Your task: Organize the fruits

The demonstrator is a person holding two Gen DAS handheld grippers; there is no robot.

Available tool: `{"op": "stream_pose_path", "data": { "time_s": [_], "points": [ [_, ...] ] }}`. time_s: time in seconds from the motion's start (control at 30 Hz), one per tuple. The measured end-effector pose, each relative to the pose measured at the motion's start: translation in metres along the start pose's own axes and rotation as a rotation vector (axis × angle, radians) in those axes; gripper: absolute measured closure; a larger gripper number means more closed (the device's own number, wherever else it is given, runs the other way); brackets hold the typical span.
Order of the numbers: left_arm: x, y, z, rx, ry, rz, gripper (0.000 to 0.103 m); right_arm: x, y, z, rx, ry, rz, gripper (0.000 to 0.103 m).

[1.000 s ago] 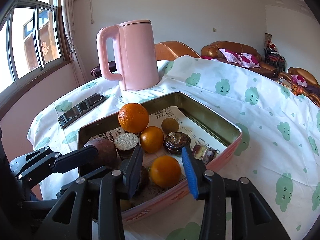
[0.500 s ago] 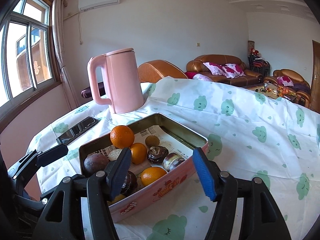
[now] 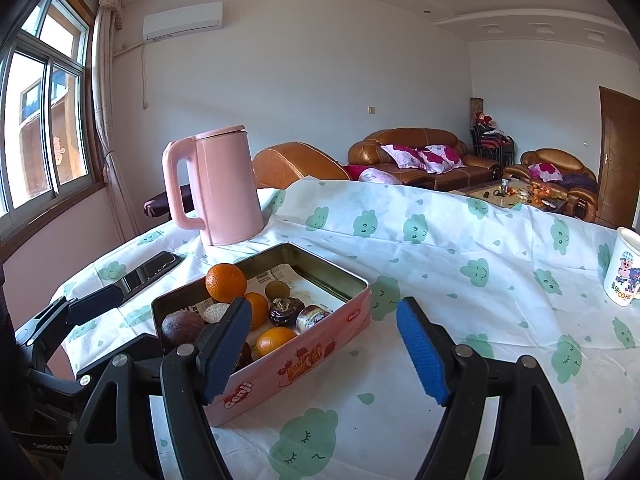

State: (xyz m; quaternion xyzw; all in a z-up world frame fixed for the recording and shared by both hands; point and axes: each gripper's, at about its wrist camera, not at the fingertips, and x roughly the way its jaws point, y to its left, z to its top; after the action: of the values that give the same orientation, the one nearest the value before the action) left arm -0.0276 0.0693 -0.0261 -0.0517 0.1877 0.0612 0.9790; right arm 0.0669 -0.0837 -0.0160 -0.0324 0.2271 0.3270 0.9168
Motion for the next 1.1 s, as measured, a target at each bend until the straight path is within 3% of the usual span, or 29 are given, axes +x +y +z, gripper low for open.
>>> {"op": "stream_pose_path", "data": {
  "time_s": [1.1],
  "points": [
    [-0.0008, 0.0030, 0.0007, -0.005, -0.004, 0.011, 0.007, -0.0049, -0.0063, -0.0009, 0.016, -0.008, -0.004, 0.027]
  ]
}}
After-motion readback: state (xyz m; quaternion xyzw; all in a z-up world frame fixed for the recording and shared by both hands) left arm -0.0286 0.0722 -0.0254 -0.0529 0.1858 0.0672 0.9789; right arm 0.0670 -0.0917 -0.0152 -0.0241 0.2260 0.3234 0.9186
